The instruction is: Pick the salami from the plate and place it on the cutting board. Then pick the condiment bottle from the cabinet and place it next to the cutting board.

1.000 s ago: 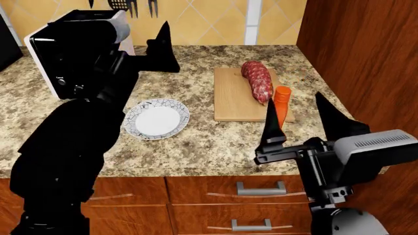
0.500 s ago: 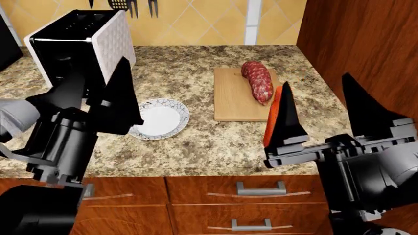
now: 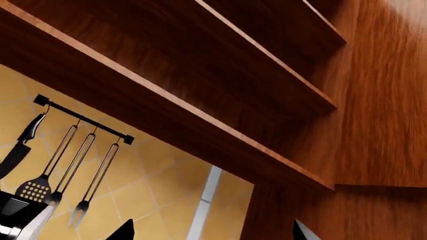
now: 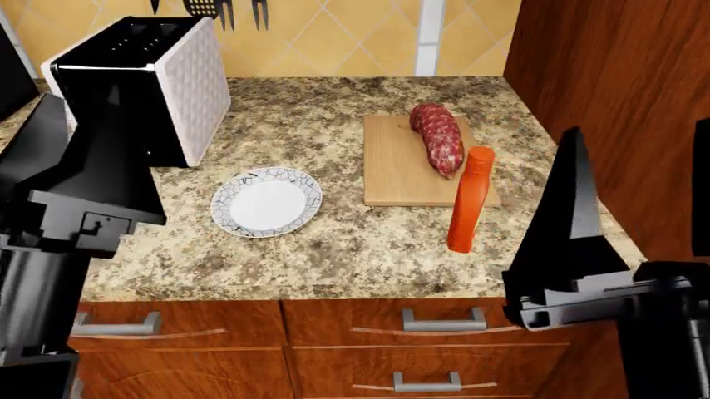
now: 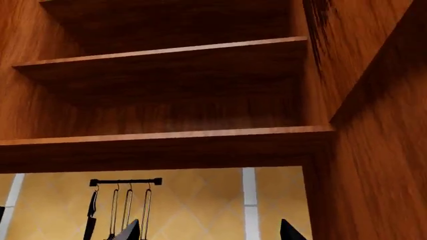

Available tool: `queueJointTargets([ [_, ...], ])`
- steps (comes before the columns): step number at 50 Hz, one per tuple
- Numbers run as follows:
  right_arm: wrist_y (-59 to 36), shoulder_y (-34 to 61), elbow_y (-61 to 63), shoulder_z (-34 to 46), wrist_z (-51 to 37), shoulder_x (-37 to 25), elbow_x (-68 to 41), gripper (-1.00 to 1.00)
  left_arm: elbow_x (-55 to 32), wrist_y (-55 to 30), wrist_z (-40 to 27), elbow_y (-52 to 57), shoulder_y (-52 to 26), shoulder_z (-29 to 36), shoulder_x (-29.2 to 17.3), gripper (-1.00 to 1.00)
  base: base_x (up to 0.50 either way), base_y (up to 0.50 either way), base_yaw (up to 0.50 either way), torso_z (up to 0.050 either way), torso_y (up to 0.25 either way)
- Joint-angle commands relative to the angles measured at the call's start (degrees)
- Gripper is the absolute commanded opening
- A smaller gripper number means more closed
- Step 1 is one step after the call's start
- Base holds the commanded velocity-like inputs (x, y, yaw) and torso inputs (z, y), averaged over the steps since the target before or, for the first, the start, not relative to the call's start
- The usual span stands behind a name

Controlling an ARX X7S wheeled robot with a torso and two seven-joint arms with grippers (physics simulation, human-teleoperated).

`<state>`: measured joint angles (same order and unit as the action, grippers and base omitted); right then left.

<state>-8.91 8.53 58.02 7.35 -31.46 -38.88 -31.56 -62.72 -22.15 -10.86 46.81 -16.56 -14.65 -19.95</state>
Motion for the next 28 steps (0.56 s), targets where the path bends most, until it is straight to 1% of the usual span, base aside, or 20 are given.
queueJointTargets([
  [1,10.41,-2.11,1.91,3.73,-9.38,-9.8,0.34,1.0,-4.33,2.29,-1.48,1.91,0.93,-3.67,-0.39,1.0,0.0,0.0,0.0,0.0,0.0],
  [12,24.91,-0.89,1.94,14.74,-25.11,-25.07,7.13,1.0,-8.55,4.01,-3.61,3.61,1.41,-7.01,-1.71,1.0,0.0,0.0,0.0,0.0,0.0],
  [19,31.21,2.5,1.94,22.61,-34.47,-33.35,11.78,1.0,-11.36,5.23,-4.5,4.8,1.91,-9.01,-2.65,1.0,0.0,0.0,0.0,0.0,0.0],
  [28,36.54,8.61,1.95,32.35,-42.95,-40.21,16.75,1.0,-13.51,6.55,-4.47,5.78,2.57,-10.61,-3.26,1.0,0.0,0.0,0.0,0.0,0.0],
])
